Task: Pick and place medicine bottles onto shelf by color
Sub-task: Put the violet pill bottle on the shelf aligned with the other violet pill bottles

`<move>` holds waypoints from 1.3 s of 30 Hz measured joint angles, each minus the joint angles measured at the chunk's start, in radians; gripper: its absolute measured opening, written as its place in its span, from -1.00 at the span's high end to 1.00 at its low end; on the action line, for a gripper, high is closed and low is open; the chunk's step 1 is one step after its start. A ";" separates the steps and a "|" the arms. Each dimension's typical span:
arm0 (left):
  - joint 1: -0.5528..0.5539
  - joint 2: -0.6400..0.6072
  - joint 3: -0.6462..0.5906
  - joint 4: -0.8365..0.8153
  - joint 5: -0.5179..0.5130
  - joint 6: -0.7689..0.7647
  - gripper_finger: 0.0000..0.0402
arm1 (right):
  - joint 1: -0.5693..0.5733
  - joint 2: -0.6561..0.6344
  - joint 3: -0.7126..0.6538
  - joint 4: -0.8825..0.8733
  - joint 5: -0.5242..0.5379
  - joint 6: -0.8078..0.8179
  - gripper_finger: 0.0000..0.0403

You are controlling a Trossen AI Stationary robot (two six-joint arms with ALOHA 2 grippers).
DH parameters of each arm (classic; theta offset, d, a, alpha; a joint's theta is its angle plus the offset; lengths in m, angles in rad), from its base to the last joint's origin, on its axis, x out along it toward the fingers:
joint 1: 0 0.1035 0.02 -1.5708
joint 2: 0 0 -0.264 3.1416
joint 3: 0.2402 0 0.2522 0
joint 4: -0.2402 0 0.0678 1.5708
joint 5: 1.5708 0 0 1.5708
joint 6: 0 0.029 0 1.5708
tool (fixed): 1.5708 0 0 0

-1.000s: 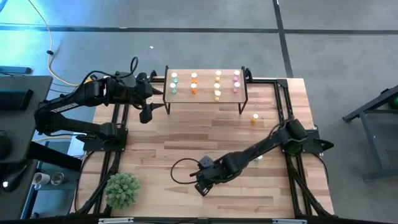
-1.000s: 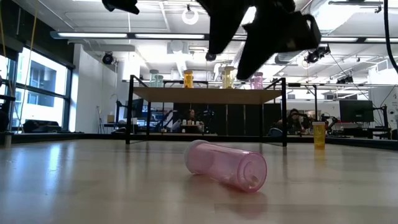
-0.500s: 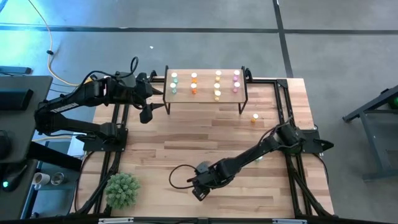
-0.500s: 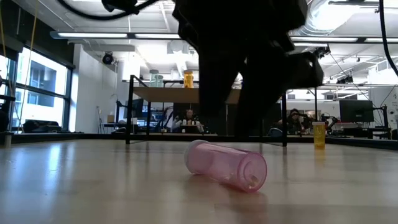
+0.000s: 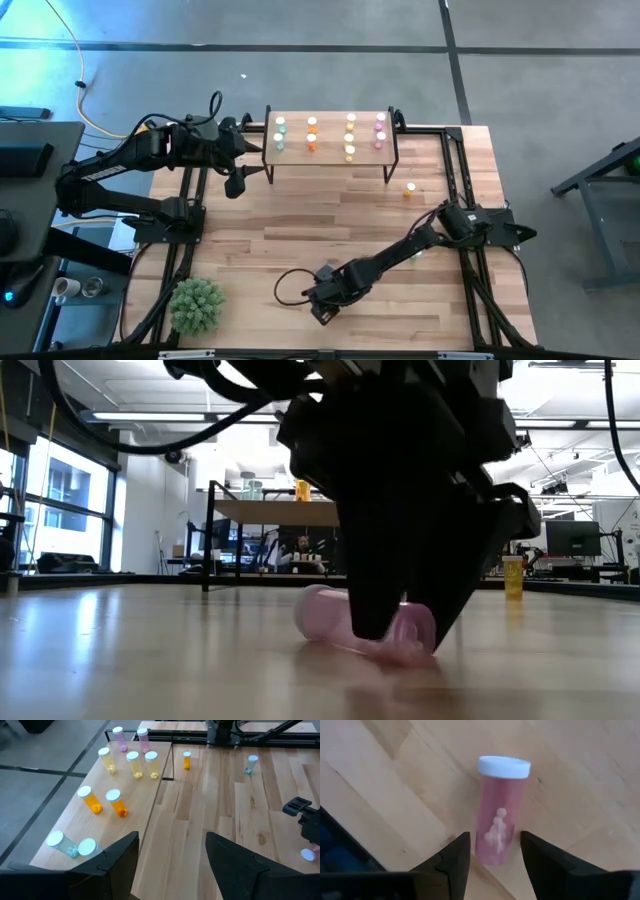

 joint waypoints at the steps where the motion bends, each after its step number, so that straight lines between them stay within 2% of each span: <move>1: 0.000 0.000 0.000 0.000 0.000 0.000 -0.09 | 0.000 0.003 0.001 -0.002 -0.006 0.000 0.20; 9: 0.000 0.000 0.000 0.000 0.000 -0.001 -0.09 | -0.004 0.005 0.001 -0.008 -0.014 -0.004 0.60; 12: 0.000 0.000 0.000 0.000 0.000 -0.001 -0.09 | -0.004 0.004 0.001 -0.008 -0.011 -0.029 0.69; 17: 0.000 0.000 0.000 -0.040 0.000 -0.052 -0.09 | -0.008 -0.001 0.000 -0.006 0.002 -0.071 0.65; 25: 0.000 -0.004 0.000 -0.091 0.006 -0.069 -0.09 | -0.046 -0.074 -0.002 0.001 0.155 -0.179 0.62; 31: 0.000 -0.004 0.000 -0.092 0.059 -0.068 -0.09 | -0.095 -0.158 -0.002 0.008 0.279 -0.283 0.62; 39: 0.000 -0.004 0.000 -0.094 0.151 -0.045 -0.09 | -0.168 -0.279 -0.001 0.110 0.434 -0.440 0.62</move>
